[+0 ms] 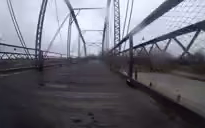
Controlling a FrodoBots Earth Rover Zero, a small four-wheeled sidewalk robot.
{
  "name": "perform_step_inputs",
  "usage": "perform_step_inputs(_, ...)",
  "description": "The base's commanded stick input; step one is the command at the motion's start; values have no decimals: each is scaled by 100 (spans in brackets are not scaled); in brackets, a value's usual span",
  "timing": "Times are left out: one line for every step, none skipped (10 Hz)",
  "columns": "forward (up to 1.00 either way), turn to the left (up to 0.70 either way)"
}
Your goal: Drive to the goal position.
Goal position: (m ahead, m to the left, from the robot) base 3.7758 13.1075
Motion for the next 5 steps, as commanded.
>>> perform_step_inputs(100, 2)
perform_step_inputs(100, 2)
perform_step_inputs(100, 2)
perform_step_inputs(100, 2)
perform_step_inputs(100, 3)
